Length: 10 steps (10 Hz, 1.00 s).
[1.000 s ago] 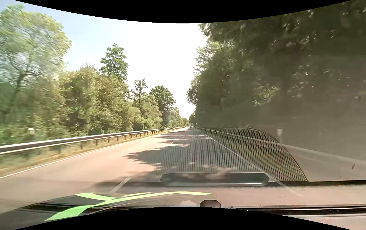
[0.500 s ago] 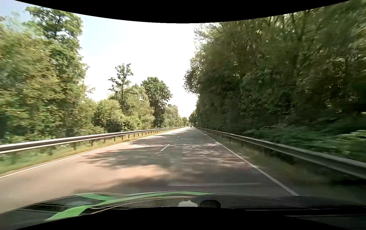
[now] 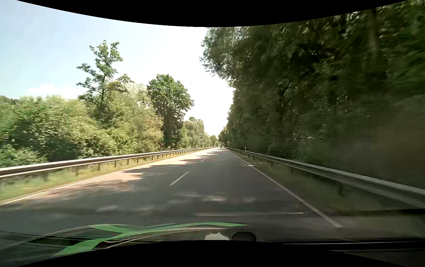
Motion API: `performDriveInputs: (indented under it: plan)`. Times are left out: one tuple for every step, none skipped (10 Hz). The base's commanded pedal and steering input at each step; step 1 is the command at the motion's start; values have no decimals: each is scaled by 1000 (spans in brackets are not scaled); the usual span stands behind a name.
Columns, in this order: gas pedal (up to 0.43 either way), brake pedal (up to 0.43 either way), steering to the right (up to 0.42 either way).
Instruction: Follow the waypoints while adhering to traffic rules and regulations
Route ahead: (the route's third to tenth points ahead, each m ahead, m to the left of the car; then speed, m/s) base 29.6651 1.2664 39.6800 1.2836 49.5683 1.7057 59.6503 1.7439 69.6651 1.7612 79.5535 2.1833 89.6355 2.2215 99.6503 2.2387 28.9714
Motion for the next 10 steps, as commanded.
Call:
performDriveInputs:
  plan:
    - [197, 0, -3]
    - [197, 0, -3]
    - [197, 0, -3]
    - [209, 0, -3]
    - [220, 0, -3]
    - [240, 0, -3]
    - [248, 0, -3]
    - [248, 0, -3]
    - [240, 0, -3]
    - [197, 0, -3]
